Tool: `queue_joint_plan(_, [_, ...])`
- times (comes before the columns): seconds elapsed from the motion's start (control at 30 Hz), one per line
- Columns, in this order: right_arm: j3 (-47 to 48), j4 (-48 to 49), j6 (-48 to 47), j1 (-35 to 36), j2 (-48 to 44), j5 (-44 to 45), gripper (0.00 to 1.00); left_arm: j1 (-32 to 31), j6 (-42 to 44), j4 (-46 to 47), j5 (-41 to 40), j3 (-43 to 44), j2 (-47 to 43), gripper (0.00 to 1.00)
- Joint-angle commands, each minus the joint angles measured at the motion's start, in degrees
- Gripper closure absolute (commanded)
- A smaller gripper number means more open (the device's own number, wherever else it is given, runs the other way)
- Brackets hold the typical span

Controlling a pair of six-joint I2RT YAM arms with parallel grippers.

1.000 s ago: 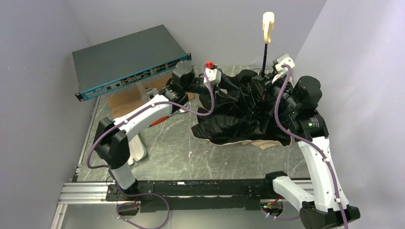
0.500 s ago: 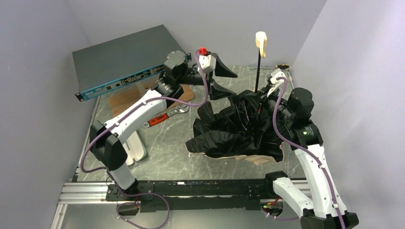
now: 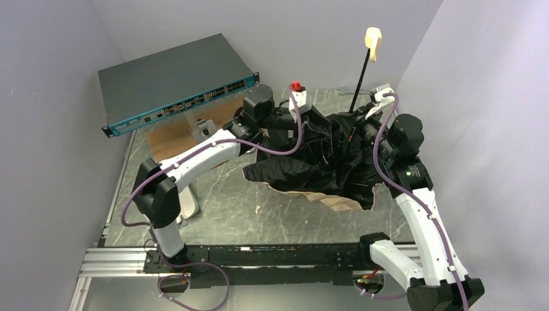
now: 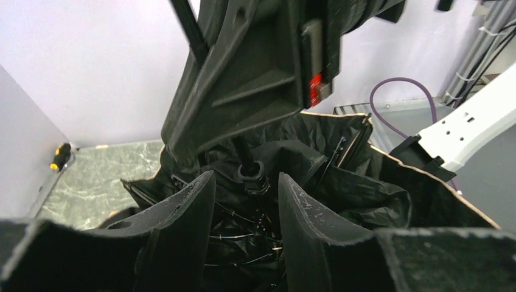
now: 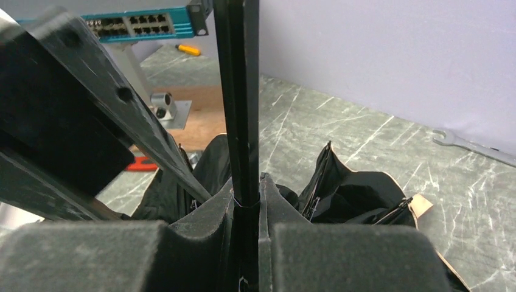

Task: Open the umbrella

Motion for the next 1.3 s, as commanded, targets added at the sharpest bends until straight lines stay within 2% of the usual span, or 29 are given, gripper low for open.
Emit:
queue_joint_plan(0.0, [3.5,8.2,4.3,0.0,-0.7,4.2,1.00,-0.9,-4.2,5.4,-4.4,1.9,1.5,0.53])
queue_joint_plan(0.33, [4.4,6.5,5.7,0.0,-1.8,5.4,1.00,-4.2,-5.2,0.2,-9.7,9.0,7.0,0.51])
queue_joint_plan(0.37, [4.6,6.3,5.5,0.0,-1.9,5.8,1.00,-4.4,-4.8,-1.1,-9.7,9.7,7.7,0.48])
queue_joint_plan(0.43, [4.8,5.7,4.2,-0.1,-2.1,7.0,1.00,-4.7,-3.8,-2.2,-9.0,8.8,8.2,0.33])
queue_joint_plan(0.53, [4.3,5.4,1.3,-0.5,-2.5,10.4,1.00,-4.7,2.8,-0.8,-8.0,1.5,6.5,0.16])
queue_joint_plan(0.6, [2.3,6.3,-0.3,-0.6,-3.3,10.9,1.00,-4.5,6.9,-0.3,-8.5,-3.4,5.4,0.09])
queue_joint_plan(0.7, [1.0,7.7,-0.8,-0.8,-4.0,11.3,1.00,-4.5,17.3,-6.7,-7.3,-7.2,5.7,0.01])
queue_joint_plan(0.77, [2.2,8.2,-0.8,-1.5,-3.6,11.0,1.00,-4.2,22.5,-9.4,-8.6,-9.3,6.3,0.00])
queue_joint_plan(0.9, [6.0,8.0,-2.3,-1.9,-2.6,10.9,1.00,-2.0,26.4,-15.2,-8.1,-10.2,8.2,0.00])
queue_joint_plan(1.07, [7.4,6.4,-6.9,-2.3,-3.1,11.1,1.00,0.4,32.0,-14.8,-13.8,-14.7,8.6,0.00])
queue_joint_plan(1.27, [7.2,2.7,-11.1,-3.0,-4.9,8.1,1.00,3.5,36.4,-16.0,-19.1,-15.1,9.9,0.00])
